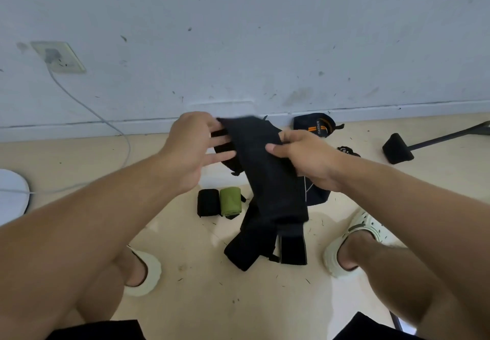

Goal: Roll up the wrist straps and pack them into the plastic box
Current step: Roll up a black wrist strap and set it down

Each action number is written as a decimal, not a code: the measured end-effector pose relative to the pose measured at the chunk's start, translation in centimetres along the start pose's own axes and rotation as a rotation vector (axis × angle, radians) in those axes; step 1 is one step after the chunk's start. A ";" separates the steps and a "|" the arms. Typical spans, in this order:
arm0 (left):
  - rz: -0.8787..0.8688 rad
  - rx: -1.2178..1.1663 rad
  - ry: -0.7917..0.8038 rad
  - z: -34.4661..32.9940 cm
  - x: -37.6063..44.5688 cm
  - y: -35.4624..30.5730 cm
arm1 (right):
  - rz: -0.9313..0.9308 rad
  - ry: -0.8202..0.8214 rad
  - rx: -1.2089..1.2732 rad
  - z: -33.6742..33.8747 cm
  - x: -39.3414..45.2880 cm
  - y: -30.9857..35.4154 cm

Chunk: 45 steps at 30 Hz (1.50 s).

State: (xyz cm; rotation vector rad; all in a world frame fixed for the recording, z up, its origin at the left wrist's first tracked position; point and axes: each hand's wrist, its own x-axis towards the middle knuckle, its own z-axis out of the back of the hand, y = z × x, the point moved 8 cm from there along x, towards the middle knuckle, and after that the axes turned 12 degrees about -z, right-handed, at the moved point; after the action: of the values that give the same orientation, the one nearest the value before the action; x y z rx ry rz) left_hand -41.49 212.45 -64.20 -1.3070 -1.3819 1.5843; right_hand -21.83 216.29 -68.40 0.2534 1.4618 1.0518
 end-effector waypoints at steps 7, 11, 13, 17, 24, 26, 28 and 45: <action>-0.787 1.162 0.641 -3.6 -1.6 -0.1 | -0.281 0.060 0.394 0.1 -0.1 -1.2; -1.041 0.931 0.647 -4.6 -3.4 -0.8 | -0.287 0.120 0.416 -0.6 -0.2 -1.1; -1.055 0.825 0.626 -4.6 -3.9 -1.3 | -0.251 0.171 0.394 -1.2 0.1 -1.0; -0.674 0.561 0.485 -3.9 -2.7 -1.3 | -0.172 0.142 0.129 -1.2 0.5 -1.1; -0.334 0.379 0.247 -1.8 -0.3 -0.2 | 0.040 -0.092 0.060 0.7 -0.2 1.1; -0.317 0.409 0.256 -1.9 -0.2 0.1 | 0.091 -0.085 0.199 1.2 -0.6 2.0; -0.288 0.449 0.293 -2.1 -0.2 0.6 | 0.107 -0.036 0.278 1.1 -1.1 2.5; -0.203 0.300 0.300 -2.5 -0.3 1.7 | 0.057 0.077 0.259 -0.2 -1.1 1.5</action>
State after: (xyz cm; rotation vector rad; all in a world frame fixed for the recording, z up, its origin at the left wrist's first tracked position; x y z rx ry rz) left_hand -38.79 212.58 -65.64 -1.1293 -1.0131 1.3348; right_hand -22.36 216.26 -66.57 0.4449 1.6704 0.9245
